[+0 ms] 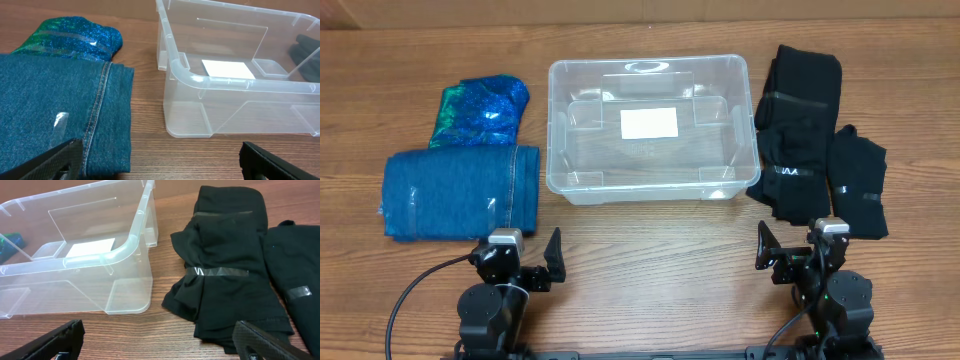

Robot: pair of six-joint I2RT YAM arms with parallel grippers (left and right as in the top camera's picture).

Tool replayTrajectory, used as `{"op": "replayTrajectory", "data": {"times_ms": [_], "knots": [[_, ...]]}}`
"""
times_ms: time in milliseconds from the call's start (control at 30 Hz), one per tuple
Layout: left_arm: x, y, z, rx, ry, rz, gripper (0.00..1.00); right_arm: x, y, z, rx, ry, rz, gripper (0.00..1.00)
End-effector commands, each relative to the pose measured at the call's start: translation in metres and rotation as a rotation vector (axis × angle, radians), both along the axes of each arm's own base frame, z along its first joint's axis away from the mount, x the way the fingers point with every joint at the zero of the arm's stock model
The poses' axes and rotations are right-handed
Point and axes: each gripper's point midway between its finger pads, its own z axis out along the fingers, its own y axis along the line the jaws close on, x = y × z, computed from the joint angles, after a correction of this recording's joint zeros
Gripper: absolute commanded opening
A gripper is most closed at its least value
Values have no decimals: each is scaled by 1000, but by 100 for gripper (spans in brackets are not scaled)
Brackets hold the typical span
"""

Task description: Pack container

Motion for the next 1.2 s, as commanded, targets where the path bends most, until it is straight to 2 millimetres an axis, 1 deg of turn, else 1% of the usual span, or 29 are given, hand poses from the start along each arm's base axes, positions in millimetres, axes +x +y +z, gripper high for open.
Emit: {"op": "replayTrajectory", "data": {"times_ms": [0,567,633,667,700,733,767,800,833,900,933,1000,1033,1100,1167], "knots": [[0,1,1,15,-12,4,100,0,0,-1,5,-2,0,100],[0,1,1,11,-13,4,100,0,0,-1,6,-2,0,100],[0,-5,3,-30,-18,-19,100,0,0,-1,5,-2,0,100],[0,-11,4,-89,-13,-37,100,0,0,-1,5,-2,0,100],[-6,-26,0,-202,35,-91,100,0,0,-1,6,-2,0,100],[-11,-39,-1,-272,68,-153,100,0,0,-1,5,-2,0,100],[-13,-45,2,-298,68,-185,100,0,0,-1,5,-2,0,100],[-12,-45,5,-300,53,-186,100,0,0,-1,5,-2,0,100],[-9,-45,13,-318,26,-181,100,0,0,-1,5,-2,0,100],[-7,-49,37,-398,-43,-200,100,0,0,-1,5,-2,0,100],[-6,-43,48,-423,-58,-157,100,0,0,-1,5,-2,0,100],[-5,-29,52,-481,-20,-46,100,0,0,-1,5,-2,0,100],[-6,-26,58,-479,-2,-20,100,0,0,-1,5,-2,0,100],[-6,-17,77,-447,59,43,100,0,0,-1,6,-2,0,100],[-4,-8,93,-370,117,92,100,0,0,-1,6,-2,0,100]]}}
